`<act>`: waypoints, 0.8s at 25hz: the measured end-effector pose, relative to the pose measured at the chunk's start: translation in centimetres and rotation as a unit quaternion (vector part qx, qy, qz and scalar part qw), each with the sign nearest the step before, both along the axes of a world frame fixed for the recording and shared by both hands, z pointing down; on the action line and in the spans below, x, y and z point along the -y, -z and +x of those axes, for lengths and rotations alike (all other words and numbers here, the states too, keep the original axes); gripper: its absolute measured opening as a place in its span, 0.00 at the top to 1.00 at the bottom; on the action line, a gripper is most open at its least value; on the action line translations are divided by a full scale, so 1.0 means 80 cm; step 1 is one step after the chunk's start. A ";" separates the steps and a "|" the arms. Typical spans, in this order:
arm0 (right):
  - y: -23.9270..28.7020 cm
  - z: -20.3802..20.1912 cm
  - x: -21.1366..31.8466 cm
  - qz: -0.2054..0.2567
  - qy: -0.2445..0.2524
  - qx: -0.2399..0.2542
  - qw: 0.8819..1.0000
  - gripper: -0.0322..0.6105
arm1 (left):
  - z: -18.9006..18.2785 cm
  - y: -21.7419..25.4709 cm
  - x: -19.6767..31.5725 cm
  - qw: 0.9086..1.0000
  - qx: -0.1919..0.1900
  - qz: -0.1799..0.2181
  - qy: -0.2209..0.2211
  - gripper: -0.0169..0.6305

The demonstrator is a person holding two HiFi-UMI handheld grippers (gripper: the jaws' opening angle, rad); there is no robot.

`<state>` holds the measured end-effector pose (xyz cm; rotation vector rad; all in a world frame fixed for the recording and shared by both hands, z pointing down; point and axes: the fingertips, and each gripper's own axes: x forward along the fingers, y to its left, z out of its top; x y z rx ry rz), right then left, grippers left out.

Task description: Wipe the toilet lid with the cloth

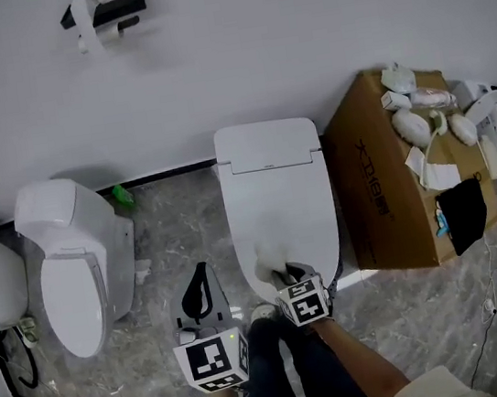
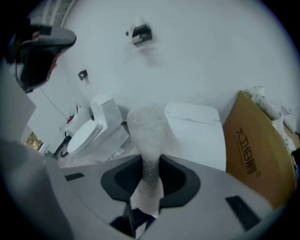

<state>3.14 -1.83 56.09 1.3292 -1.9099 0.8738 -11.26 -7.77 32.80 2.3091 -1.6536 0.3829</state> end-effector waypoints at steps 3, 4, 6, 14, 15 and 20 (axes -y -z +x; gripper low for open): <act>0.090 0.014 0.040 0.069 -0.039 0.025 0.997 0.81 | 0.013 0.050 0.014 0.999 -0.006 0.033 -0.005 0.95; 0.119 0.019 0.052 0.091 -0.049 0.031 0.994 0.81 | 0.018 0.067 0.018 0.999 -0.008 0.045 -0.008 0.95; 0.177 0.028 0.072 0.135 -0.060 0.041 0.988 0.81 | 0.028 0.102 0.025 0.997 -0.013 0.069 -0.011 0.95; 0.382 0.065 0.100 0.291 -0.072 0.049 0.953 0.81 | 0.051 0.217 0.032 0.989 -0.020 0.149 -0.011 0.95; 0.403 0.071 0.100 0.306 -0.078 0.052 0.947 0.81 | 0.054 0.229 0.033 0.987 -0.020 0.156 -0.011 0.95; 0.488 0.103 0.096 0.365 -0.099 0.060 0.924 0.81 | 0.062 0.285 0.030 0.981 -0.016 0.193 -0.011 0.95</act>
